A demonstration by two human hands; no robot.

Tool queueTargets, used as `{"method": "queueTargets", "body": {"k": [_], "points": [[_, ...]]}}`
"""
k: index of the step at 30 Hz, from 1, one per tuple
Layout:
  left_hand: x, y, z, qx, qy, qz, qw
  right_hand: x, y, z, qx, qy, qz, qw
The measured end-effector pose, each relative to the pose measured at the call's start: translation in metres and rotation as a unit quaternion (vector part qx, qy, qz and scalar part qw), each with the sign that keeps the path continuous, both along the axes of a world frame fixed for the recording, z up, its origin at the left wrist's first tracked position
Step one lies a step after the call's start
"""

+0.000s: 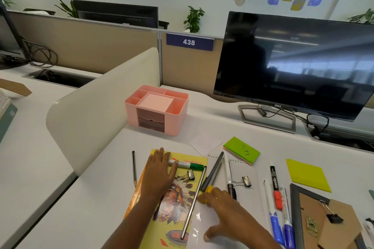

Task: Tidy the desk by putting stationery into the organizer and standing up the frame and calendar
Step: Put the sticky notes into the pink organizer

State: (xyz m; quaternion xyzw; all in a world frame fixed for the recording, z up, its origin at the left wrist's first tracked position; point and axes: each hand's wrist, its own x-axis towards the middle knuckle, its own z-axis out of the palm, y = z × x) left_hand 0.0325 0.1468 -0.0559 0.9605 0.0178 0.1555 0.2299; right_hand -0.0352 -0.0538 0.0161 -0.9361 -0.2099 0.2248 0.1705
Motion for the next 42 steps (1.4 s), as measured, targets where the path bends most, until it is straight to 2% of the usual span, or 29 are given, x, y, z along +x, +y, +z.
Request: {"method": "queueTargets", "body": {"k": [6, 10, 16, 22, 25, 27, 31, 36, 39, 42], "points": [[-0.001, -0.001, 0.006, 0.006, 0.016, 0.002, 1.0, 0.001, 0.0, -0.001, 0.022, 0.015, -0.019, 0.999], [-0.001, -0.002, 0.008, 0.001, 0.045, 0.005, 0.999, 0.002, 0.005, 0.0, -0.01, 0.024, -0.02, 0.999], [-0.001, -0.001, 0.007, 0.0, 0.029, 0.0, 1.0, 0.003, 0.008, 0.002, -0.038, 0.033, -0.034, 0.998], [-0.001, 0.0, 0.014, -0.022, 0.096, -0.014, 0.995, 0.002, 0.001, 0.018, -0.027, 0.022, -0.105, 0.994], [-0.001, 0.001, 0.013, 0.005, 0.067, -0.031, 0.997, 0.013, 0.003, 0.05, 0.013, 0.01, -0.145, 0.989], [-0.003, 0.003, 0.016, 0.013, 0.077, -0.045, 0.996, 0.023, 0.011, 0.076, 0.05, -0.022, -0.153, 0.987], [0.003, 0.017, 0.014, 0.049, 0.094, -0.069, 0.992, 0.061, 0.044, 0.117, 0.084, -0.153, -0.153, 0.973], [0.013, 0.024, 0.005, 0.105, 0.082, -0.089, 0.987, 0.127, 0.106, 0.135, 0.152, -0.309, -0.192, 0.919], [0.014, 0.023, 0.001, 0.107, 0.088, -0.094, 0.986, 0.168, 0.138, 0.136, 0.16, -0.37, -0.188, 0.896], [0.015, 0.022, -0.001, 0.103, 0.074, -0.09, 0.988, 0.204, 0.163, 0.131, 0.143, -0.402, -0.171, 0.888]]}}
